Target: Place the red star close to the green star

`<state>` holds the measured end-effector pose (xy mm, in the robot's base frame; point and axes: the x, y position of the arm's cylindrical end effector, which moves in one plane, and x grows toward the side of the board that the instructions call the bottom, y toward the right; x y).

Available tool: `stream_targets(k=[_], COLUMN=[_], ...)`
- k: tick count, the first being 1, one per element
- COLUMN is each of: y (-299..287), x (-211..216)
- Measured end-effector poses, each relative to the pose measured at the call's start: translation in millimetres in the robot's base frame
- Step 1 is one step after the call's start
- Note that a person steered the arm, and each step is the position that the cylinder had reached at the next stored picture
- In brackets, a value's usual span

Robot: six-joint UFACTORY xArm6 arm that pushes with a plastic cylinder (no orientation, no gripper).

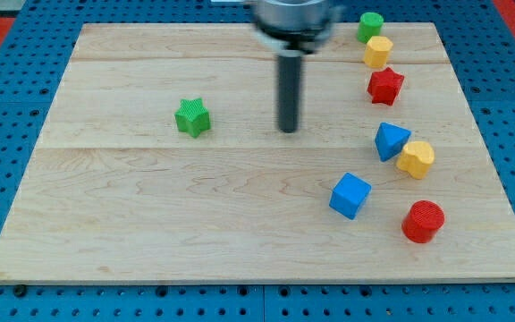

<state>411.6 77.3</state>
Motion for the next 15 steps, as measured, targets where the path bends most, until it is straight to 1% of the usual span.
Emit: stream_targets(k=[1, 3, 4, 5, 6, 7, 8, 9, 10, 11, 12, 13, 14, 15], y=[91.5, 152.4, 160.0, 106.4, -17.0, -20.1, -88.8, -179.0, -229.9, -237.0, -136.9, -111.7, -137.8, -149.6], x=[-37.2, -43.4, -67.8, -75.2, -76.0, -105.5, -133.6, -100.5, -77.6, -121.2, -123.4, -128.2, -89.0, -77.6])
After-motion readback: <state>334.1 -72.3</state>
